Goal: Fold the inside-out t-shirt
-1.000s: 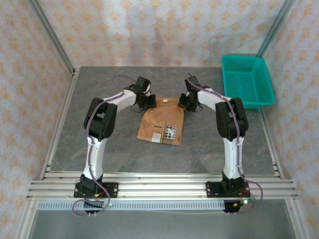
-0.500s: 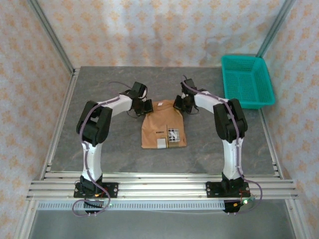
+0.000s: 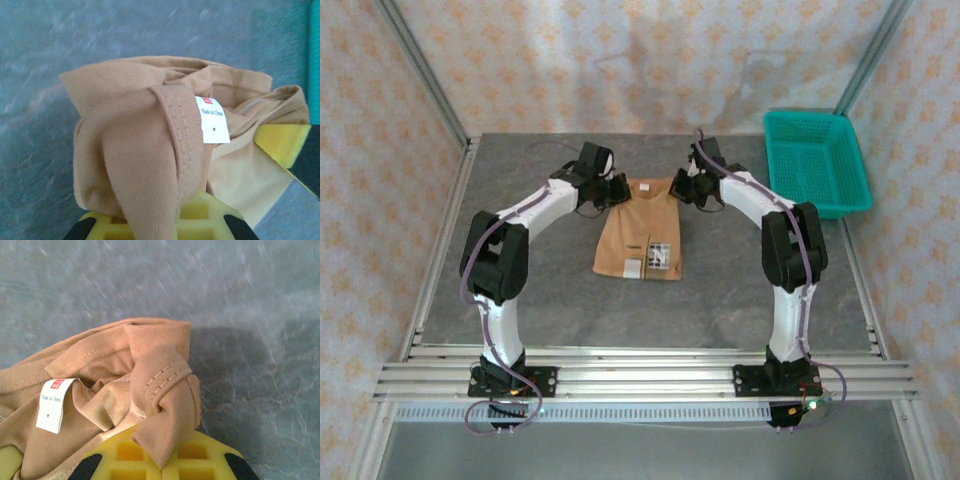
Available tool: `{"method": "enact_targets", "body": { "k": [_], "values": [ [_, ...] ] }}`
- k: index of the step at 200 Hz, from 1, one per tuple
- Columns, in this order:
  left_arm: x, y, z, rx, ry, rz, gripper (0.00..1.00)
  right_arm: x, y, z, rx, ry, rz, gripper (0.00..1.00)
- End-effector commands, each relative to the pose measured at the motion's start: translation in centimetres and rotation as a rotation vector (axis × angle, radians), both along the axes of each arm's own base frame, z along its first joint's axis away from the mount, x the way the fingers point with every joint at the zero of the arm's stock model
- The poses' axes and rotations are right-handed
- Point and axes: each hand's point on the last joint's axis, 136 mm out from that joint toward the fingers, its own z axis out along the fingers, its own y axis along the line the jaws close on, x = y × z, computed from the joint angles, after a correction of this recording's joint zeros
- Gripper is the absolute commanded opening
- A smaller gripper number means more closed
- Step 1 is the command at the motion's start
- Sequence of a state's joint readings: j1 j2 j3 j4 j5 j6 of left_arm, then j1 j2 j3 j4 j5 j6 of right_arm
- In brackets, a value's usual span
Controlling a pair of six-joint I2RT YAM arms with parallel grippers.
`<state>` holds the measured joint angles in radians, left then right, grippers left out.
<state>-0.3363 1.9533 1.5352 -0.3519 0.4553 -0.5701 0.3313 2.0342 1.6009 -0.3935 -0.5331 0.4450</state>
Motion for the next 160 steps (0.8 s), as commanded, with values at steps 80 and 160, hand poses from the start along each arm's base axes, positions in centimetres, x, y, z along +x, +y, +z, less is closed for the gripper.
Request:
{"method": "enact_targets", "body": {
  "k": [80,160],
  "values": [
    [8.2,0.1,18.4,-0.108,-0.414,-0.084,0.0,7.9,0.1,16.4,0.111,-0.355,0.046,0.0],
    [-8.8,0.4,1.0,0.061,-0.459,-0.01,0.0,-8.5,6.0,2.6,0.154,-0.268,0.242,0.0]
  ]
}}
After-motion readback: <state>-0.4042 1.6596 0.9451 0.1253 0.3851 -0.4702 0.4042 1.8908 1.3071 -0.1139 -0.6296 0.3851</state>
